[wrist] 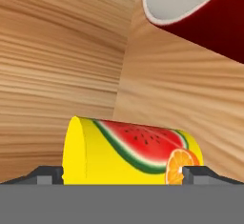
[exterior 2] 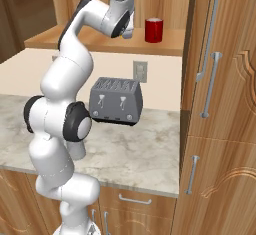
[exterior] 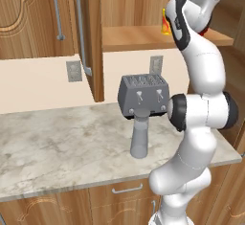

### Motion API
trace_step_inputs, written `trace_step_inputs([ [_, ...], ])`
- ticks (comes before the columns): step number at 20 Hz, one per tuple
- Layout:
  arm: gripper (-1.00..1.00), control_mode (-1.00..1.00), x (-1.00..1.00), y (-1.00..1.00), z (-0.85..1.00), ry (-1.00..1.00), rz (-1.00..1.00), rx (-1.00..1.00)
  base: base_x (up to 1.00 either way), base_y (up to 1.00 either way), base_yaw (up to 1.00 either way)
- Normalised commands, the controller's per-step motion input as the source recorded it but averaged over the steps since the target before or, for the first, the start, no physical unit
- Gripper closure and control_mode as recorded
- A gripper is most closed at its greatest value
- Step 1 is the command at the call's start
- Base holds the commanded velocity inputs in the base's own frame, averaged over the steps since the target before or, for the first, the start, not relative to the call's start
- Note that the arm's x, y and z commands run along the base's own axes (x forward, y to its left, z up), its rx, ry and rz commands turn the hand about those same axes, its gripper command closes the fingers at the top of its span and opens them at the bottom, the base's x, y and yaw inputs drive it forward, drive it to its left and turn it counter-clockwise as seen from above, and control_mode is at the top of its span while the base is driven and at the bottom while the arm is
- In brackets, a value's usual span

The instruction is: There is a tray on the dining counter. Grab the cup, mug, and pitcher and place them on the tray. The pitcher may be placed next to the tray if it cannot fit the tray.

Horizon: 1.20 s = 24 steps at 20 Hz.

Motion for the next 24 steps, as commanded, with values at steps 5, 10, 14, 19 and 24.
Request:
trace_step_inputs([
  [5,-1.00,-1.00,0.14,0.00,0.00,0.05,0.00,0.01,0.00,0.00,0.00],
  [10,-1.00,-1.00,0.14,0.00,0.00,0.09,0.00,0.02,0.00,0.00,0.00],
  [14,-1.00,-1.00,0.05,0.00,-0.01,0.08,0.00,0.01,0.00,0.00,0.00],
  [19,-1.00,-1.00,0.02,0.00,-0.02,0.06,0.00,0.00,0.00,0.00,0.00],
  [24,1.00,-1.00,0.02,0.00,-0.04,0.00,0.00,0.00,0.00,0.00,0.00],
])
